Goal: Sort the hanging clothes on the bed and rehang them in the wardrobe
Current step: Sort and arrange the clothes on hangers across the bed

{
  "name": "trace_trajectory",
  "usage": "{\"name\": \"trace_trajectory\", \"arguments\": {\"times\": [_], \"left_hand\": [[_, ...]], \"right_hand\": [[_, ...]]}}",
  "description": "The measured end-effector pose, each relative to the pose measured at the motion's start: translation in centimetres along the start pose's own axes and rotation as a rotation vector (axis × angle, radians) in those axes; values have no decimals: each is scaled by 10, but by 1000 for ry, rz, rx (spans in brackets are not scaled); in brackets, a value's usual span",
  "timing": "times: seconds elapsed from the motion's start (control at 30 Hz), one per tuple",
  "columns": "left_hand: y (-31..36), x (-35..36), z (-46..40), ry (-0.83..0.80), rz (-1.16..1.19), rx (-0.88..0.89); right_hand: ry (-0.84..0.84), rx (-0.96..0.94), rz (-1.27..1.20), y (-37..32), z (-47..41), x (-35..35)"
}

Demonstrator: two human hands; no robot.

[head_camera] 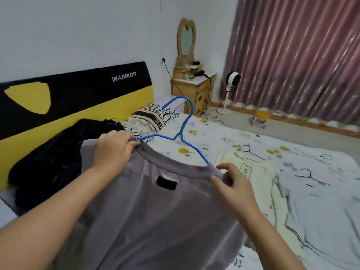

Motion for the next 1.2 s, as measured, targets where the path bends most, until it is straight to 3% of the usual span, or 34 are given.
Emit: {"name": "trace_trajectory", "arguments": {"times": [0.33, 0.47, 0.83, 1.2], "left_hand": [[42, -77, 4, 80, 205, 70], [57, -99, 18, 89, 263, 197], [153, -144, 71, -84, 522, 367], [325, -158, 145, -338, 719, 423]], "right_hand": [[242, -128, 213, -44, 55, -60], [380, -116, 262, -52, 97, -77], [686, -24, 375, -40, 230, -159], [822, 55, 490, 6, 344, -310]]}}
Point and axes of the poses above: each hand's wrist, its own z-axis away from the middle knuckle, its own x-axis out of the palm, y = z × x, the point moved 1 cm from there along -z, towards the middle knuckle, and after that the axes turned 6 degrees about -z, right-handed, at the moved point
